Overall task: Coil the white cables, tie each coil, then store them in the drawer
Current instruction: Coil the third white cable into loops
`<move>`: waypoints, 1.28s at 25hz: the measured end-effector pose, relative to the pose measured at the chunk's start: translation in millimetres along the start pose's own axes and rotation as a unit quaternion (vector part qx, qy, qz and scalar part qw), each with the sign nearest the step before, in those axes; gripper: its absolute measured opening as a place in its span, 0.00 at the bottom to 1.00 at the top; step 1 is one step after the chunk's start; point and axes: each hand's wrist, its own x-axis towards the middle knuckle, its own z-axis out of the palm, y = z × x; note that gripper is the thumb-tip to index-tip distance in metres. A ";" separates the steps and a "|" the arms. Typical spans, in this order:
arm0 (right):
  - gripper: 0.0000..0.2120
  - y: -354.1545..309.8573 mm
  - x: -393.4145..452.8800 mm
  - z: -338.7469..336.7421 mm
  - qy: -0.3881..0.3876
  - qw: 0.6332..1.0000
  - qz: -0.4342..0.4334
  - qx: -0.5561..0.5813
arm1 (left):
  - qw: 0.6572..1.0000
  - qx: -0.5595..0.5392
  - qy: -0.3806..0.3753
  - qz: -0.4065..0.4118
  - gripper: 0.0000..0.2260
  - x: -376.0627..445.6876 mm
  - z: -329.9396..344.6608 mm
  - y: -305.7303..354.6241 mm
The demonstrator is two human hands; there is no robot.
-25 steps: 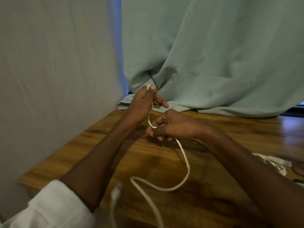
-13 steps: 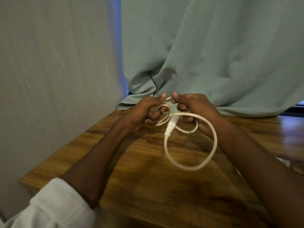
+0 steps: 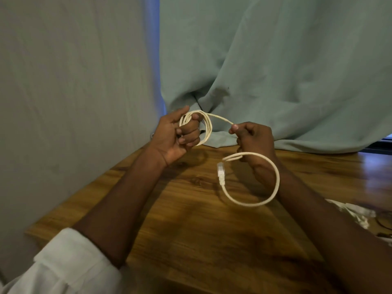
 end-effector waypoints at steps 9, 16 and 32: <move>0.06 -1.5 -17.7 7.6 -0.149 0.976 0.023 -0.154 | 0.992 0.046 0.118 0.022 0.17 4.0 -1.1 2.2; 0.05 -26.0 -45.6 31.0 -0.333 0.930 0.157 -0.023 | 0.970 -0.007 0.209 0.120 0.18 12.9 6.3 -8.0; 0.16 -53.6 -5.6 -26.3 -0.394 0.843 0.292 0.222 | 0.779 0.591 0.197 0.070 0.19 3.4 3.3 -35.3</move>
